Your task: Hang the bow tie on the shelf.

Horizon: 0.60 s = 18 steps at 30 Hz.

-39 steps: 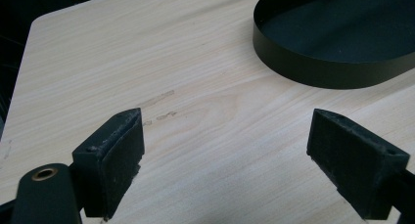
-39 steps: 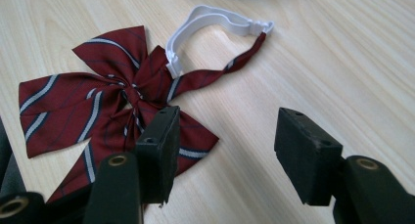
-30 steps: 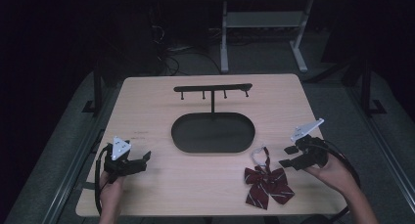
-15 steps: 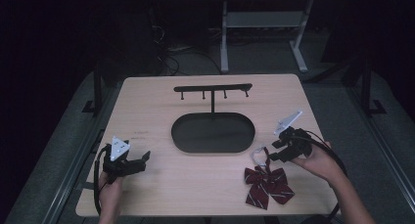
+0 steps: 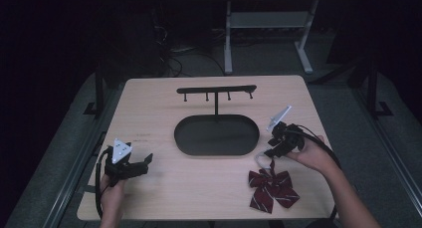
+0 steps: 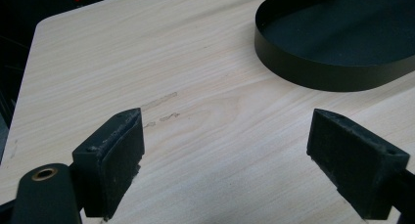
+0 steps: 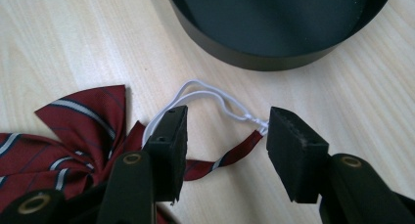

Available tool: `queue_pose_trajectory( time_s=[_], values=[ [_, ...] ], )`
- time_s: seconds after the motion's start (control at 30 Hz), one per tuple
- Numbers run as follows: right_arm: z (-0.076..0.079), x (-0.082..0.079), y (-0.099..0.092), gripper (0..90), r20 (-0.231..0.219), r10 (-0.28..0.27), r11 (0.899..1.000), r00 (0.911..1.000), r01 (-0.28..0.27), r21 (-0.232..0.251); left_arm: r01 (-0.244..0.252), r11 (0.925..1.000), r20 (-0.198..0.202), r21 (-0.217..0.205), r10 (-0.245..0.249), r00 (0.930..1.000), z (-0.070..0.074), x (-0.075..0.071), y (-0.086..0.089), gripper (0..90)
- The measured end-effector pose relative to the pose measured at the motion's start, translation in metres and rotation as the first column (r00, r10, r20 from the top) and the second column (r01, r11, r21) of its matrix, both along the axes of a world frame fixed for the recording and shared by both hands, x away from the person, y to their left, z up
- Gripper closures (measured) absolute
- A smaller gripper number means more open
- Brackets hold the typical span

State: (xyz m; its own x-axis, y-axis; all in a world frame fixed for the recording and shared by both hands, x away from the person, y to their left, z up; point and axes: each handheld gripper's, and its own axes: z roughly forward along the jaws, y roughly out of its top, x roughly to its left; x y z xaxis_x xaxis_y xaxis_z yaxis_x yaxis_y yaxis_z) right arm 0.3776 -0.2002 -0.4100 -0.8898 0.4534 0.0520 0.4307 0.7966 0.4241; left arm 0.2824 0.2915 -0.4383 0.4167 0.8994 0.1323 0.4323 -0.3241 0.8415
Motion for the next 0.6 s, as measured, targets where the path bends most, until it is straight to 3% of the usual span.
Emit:
queue_pose_trajectory(
  time_s=[0.2,0.6],
  values=[
    [-0.010,0.008,0.002,52.3,-0.020,0.000,1.000,0.9998,-0.001,-0.027,-0.002,1.0000,-0.005,-0.001,0.002,1.0000,0.000,0.001,0.000,13.5],
    [-0.023,0.013,0.015,60.2,0.010,0.063,0.995,0.9979,-0.062,-0.083,0.001,1.0000,-0.010,0.000,-0.001,1.0000,-0.001,0.001,0.000,13.5]
  ],
)
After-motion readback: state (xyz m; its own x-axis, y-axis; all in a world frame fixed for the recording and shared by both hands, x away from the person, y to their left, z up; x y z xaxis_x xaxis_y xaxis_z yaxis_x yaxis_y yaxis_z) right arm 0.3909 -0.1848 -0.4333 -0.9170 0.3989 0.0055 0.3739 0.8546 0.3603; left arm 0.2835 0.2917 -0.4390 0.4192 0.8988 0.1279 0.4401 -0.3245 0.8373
